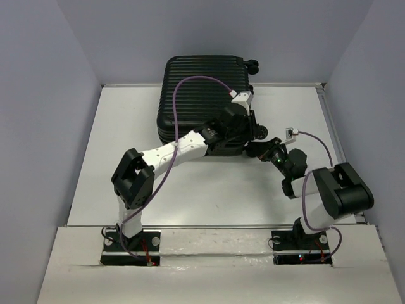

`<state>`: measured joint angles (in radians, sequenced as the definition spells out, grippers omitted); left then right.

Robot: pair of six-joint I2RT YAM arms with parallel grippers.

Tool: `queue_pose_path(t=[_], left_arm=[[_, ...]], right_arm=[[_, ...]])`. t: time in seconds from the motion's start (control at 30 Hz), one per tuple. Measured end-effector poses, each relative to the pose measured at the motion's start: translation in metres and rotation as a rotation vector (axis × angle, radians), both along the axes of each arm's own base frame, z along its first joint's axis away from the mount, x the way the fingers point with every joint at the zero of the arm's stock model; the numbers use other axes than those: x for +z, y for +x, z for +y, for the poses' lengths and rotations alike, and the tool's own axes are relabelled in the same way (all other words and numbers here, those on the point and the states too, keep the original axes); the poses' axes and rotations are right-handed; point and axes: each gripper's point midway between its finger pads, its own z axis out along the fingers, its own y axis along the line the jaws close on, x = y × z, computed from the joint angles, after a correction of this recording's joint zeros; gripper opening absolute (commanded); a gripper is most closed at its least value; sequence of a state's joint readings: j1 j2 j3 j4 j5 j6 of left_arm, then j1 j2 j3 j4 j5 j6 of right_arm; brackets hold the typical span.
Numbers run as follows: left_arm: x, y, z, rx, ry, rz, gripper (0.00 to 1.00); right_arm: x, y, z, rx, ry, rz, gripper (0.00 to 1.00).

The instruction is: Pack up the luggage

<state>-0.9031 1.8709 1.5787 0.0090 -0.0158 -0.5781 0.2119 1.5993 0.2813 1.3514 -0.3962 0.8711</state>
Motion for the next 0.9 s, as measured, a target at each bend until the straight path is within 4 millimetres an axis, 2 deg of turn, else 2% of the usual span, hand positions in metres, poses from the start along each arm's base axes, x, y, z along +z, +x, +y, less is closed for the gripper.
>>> queue_pose_path(t=[0.23, 0.3, 0.37, 0.73, 0.87, 0.9], left_arm=[[0.0, -0.012, -0.005, -0.051, -0.027, 0.015, 0.06], [0.0, -0.014, -0.003, -0.051, -0.037, 0.011, 0.06], [-0.001, -0.013, -0.002, -0.046, -0.043, 0.004, 0.06], [0.0, -0.011, 0.001, -0.046, -0.049, 0.002, 0.06], [0.002, -0.016, -0.003, -0.071, -0.012, 0.047, 0.06], [0.003, -0.013, -0.005, -0.069, -0.012, 0.046, 0.06]], right_arm=[[0.008, -0.01, -0.011, -0.06, -0.199, 0.007, 0.07], [0.009, -0.01, -0.009, -0.048, -0.23, 0.009, 0.12], [0.008, -0.009, -0.006, -0.025, -0.265, 0.016, 0.07], [0.012, -0.015, -0.01, -0.012, -0.321, 0.008, 0.07], [0.012, -0.034, 0.003, -0.019, -0.351, -0.007, 0.07], [0.015, -0.052, 0.019, 0.051, -0.342, -0.022, 0.07]])
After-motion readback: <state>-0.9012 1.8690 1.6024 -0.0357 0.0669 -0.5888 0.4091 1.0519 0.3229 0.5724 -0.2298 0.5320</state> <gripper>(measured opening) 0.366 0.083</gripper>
